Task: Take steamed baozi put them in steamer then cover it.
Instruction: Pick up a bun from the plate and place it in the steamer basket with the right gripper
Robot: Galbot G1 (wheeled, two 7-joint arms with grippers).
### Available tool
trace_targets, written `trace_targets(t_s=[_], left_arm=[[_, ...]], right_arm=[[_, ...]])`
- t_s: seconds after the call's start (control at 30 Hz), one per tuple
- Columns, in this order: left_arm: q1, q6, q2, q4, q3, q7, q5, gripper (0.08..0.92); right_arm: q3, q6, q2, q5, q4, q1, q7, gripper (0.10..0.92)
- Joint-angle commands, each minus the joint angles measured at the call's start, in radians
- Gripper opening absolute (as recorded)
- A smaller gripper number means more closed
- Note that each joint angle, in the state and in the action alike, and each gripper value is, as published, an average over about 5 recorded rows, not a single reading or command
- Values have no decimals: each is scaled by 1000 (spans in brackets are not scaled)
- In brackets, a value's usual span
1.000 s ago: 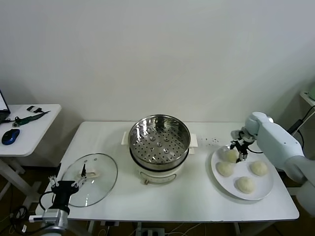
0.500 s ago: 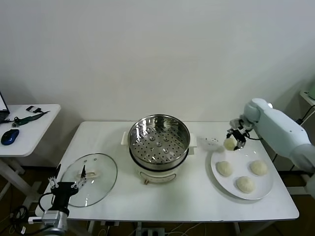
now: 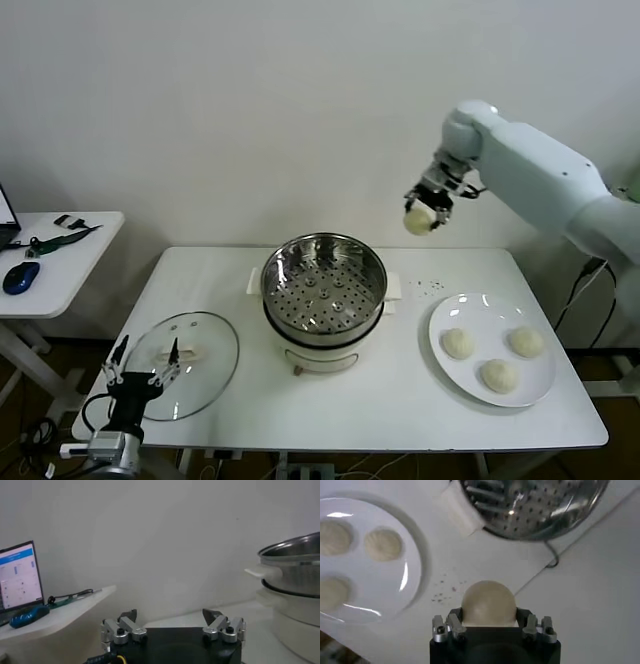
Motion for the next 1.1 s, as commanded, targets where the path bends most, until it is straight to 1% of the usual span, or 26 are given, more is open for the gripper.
trace_targets(t_s=[0.03, 0.2, 0.43, 0.83, 1.1], left_arm=[[2, 1, 3, -1, 1, 0, -1, 823], [9, 1, 9, -6, 0, 0, -6, 823], [21, -1, 16, -10, -3, -1, -16, 823], [23, -2, 18, -4, -4, -2, -17, 823], [25, -3, 17, 6, -5, -4, -15, 823]], right_arm=[[-66, 98, 158, -32, 57, 78, -1, 679], [-13, 152, 198, -231, 122, -41, 48, 679], [54, 208, 206, -482, 130, -180, 104, 679], [138, 253, 260, -658, 13, -305, 172, 679], [145, 251, 277, -652, -26, -331, 175, 682]])
